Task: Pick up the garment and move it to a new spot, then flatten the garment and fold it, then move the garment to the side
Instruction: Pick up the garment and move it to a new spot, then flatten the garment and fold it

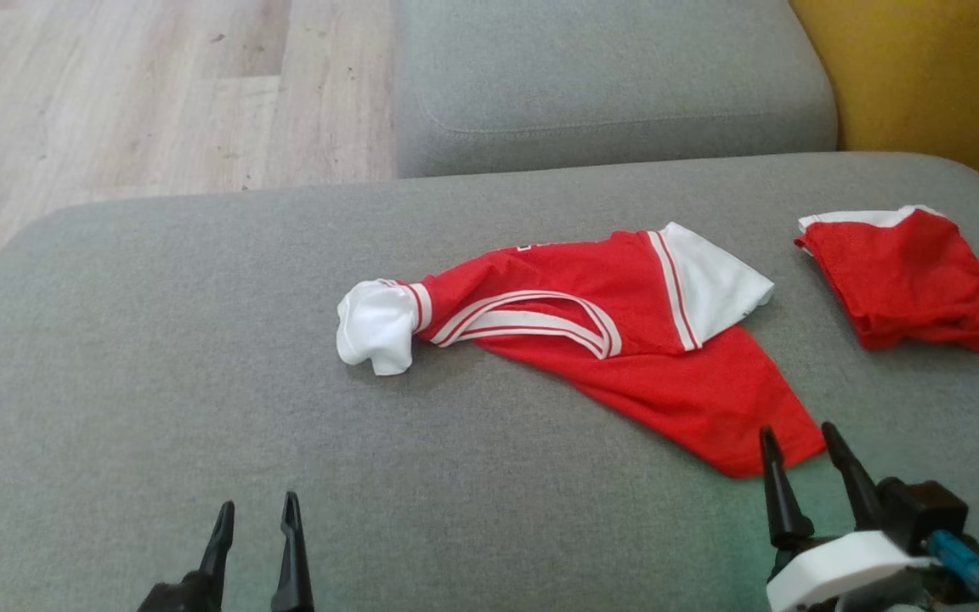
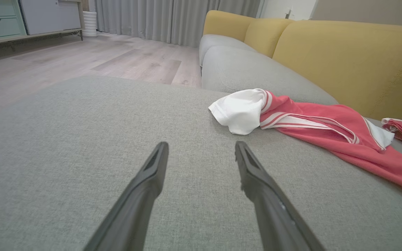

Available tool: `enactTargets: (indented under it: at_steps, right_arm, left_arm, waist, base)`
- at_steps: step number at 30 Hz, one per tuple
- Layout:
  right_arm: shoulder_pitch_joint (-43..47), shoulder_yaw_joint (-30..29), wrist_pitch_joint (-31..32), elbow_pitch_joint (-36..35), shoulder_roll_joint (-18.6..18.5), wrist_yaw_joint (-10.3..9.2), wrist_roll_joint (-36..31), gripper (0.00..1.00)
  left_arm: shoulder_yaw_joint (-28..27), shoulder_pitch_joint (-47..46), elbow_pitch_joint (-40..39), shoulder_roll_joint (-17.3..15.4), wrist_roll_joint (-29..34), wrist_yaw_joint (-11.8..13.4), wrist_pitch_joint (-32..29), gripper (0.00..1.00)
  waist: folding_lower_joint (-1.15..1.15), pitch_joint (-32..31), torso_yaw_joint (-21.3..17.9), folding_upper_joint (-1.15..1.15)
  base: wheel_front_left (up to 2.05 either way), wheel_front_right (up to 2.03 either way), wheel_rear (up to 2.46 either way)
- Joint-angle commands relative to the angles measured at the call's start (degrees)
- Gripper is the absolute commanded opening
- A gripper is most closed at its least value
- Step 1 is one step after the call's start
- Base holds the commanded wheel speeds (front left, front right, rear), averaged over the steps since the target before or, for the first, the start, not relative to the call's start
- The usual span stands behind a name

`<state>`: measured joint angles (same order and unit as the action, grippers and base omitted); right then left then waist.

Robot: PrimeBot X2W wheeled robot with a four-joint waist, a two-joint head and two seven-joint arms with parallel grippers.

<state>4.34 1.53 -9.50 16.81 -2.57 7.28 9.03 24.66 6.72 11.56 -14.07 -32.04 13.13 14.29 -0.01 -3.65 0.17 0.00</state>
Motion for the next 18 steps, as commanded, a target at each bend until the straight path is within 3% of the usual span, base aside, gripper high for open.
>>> enactTargets:
  at_steps: [1, 18]
  right_arm:
    - [-1.32, 1.87, -0.05, -2.00, -0.31, 0.21, 0.45, 1.00]
    - [-1.98, 2.73, 0.11, -1.84, -0.31, 0.21, -0.70, 1.00]
  left_arm:
    - [-2.41, -1.87, -2.04, -0.28, 0.62, 0.02, 0.70, 1.00]
    - [-3.01, -1.66, -1.09, 0.36, 2.07, -1.89, 0.71, 1.00]
  waist:
    - [0.01, -0.27, 0.30, 0.00]
    - [0.01, 0.08, 0.76, 0.00]
  base:
    - [0.00, 0.00, 0.00]
    - [0.00, 0.00, 0.00]
